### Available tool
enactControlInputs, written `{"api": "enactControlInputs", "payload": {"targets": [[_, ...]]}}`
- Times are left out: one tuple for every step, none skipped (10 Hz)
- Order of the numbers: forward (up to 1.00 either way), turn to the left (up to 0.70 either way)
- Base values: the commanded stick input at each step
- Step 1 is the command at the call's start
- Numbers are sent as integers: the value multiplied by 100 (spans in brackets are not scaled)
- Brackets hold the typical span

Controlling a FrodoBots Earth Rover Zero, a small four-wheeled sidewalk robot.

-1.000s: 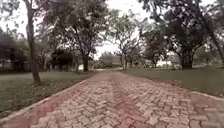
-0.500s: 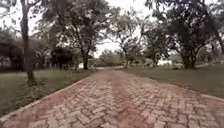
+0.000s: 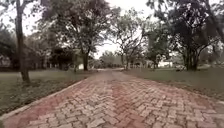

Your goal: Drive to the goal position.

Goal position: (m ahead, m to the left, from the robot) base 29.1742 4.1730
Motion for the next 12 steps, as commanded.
{"api": "enactControlInputs", "payload": {"targets": [[70, 0], [70, 0], [70, 0], [70, 0], [70, 0], [70, 0], [70, 0], [70, 0], [70, 0], [70, 0], [70, 0], [70, 0]]}}
